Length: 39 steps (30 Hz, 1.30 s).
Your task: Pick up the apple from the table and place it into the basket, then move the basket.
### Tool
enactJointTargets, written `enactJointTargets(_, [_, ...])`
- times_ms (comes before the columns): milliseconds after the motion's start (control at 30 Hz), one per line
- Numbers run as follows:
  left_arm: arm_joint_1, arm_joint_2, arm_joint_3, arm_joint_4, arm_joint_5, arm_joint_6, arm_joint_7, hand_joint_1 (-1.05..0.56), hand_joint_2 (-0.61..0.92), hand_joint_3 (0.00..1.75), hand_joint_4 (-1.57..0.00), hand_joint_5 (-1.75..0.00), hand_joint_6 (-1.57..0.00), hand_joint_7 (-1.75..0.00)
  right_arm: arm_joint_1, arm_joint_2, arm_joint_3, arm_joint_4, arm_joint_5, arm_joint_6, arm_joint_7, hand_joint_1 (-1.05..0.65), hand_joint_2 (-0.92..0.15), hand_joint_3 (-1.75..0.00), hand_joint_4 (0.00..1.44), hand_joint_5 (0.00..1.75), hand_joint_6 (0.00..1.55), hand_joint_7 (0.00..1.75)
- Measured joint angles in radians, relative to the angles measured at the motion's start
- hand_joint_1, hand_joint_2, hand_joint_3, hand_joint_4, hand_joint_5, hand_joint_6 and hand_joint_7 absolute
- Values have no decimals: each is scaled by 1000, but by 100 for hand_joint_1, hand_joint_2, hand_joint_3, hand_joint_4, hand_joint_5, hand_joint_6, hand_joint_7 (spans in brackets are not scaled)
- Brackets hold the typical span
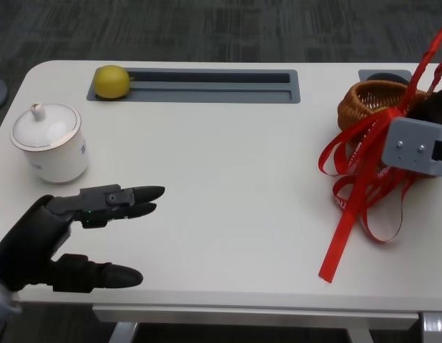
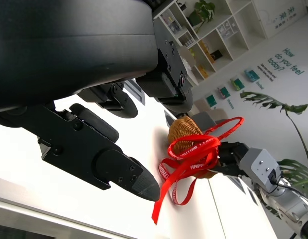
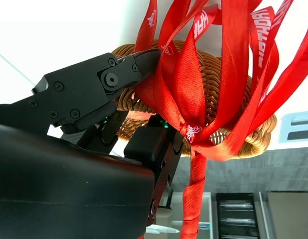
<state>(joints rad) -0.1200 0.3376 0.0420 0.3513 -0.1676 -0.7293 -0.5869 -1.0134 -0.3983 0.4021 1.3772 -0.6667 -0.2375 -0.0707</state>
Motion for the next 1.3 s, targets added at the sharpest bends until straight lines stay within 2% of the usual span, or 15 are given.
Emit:
enactJointTargets(233, [25, 1, 0, -21, 0, -3, 0, -49, 72, 0, -74, -1, -67, 0, -11, 15, -14, 2, 6, 69, 1, -29, -87, -1, 110, 1, 105, 0])
enactJointTargets(367, [31, 2, 0, -28, 0, -3, 0, -49, 72, 0, -74, 0, -66, 0, -16, 20, -16, 2, 6, 83, 2, -35, -86, 0, 103, 0, 99, 0])
enactJointTargets(500, [33, 3, 0, -30, 1, -2, 0, -49, 72, 0, -74, 0, -66, 0, -19, 20, -39, 2, 32, 45, 34, -57, -80, 0, 84, 0, 75, 0])
enactJointTargets(700, [30, 3, -5, -30, 3, -3, 0, -50, 71, 0, -75, -1, -67, 0, -19, 25, -46, -2, 59, -33, 93, -75, -79, 0, 49, 0, 45, 0])
enactJointTargets(800, [18, 3, -8, -21, 3, -8, -1, -51, 71, 0, -75, -1, -67, 0, -19, 34, -53, -11, 81, -84, 157, -86, -81, -1, 27, 0, 24, 0])
enactJointTargets(900, [7, 2, -11, -15, 3, -13, -3, -51, 71, 0, -75, 0, -67, 0, -19, 43, -78, -19, 122, -124, 254, -94, -83, -1, 14, 0, 10, 0])
enactJointTargets(1100, [0, 2, -12, -3, 3, -17, -7, -50, 71, 0, -74, 0, -67, 0, -19, 43, -100, -36, 153, -149, 336, -99, -86, -1, 1, 0, 1, 0])
enactJointTargets(1300, [-25, 2, -13, 12, 2, -18, -15, -50, 71, 0, -74, 0, -66, 0, -5, 29, -135, -57, 198, -192, 359, -99, -83, 0, 3, 1, 2, 1])
